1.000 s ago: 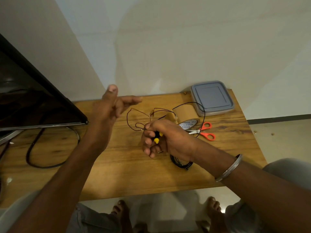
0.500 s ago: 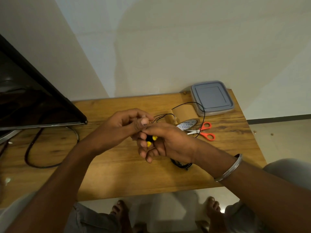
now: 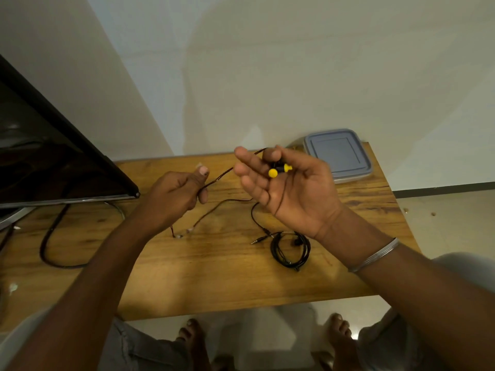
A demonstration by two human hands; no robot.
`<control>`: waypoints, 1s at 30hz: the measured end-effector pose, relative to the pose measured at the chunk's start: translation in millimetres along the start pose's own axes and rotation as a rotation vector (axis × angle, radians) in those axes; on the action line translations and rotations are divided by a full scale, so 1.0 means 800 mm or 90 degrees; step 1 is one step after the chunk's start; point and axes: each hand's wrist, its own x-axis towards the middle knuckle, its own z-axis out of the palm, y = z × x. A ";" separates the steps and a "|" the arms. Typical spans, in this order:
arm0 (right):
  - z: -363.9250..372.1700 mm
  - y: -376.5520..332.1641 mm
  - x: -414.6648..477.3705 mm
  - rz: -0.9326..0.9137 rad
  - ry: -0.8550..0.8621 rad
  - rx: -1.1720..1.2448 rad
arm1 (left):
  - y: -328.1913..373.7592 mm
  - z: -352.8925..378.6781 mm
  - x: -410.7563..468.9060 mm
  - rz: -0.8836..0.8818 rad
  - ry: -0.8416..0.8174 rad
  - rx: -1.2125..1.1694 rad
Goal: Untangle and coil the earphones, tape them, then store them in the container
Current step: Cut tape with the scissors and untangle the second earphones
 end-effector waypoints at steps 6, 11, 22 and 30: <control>-0.008 -0.006 0.004 -0.108 0.062 -0.035 | 0.003 0.017 -0.008 -0.041 -0.141 -0.042; -0.014 -0.003 0.004 -0.146 0.116 -0.212 | 0.006 0.022 -0.010 -0.022 -0.163 -0.055; -0.031 0.034 0.005 -0.352 0.130 -0.917 | 0.016 0.031 -0.011 0.039 -0.092 -0.003; -0.049 0.051 0.009 -0.389 0.124 -1.213 | 0.007 0.028 -0.012 0.109 -0.009 0.124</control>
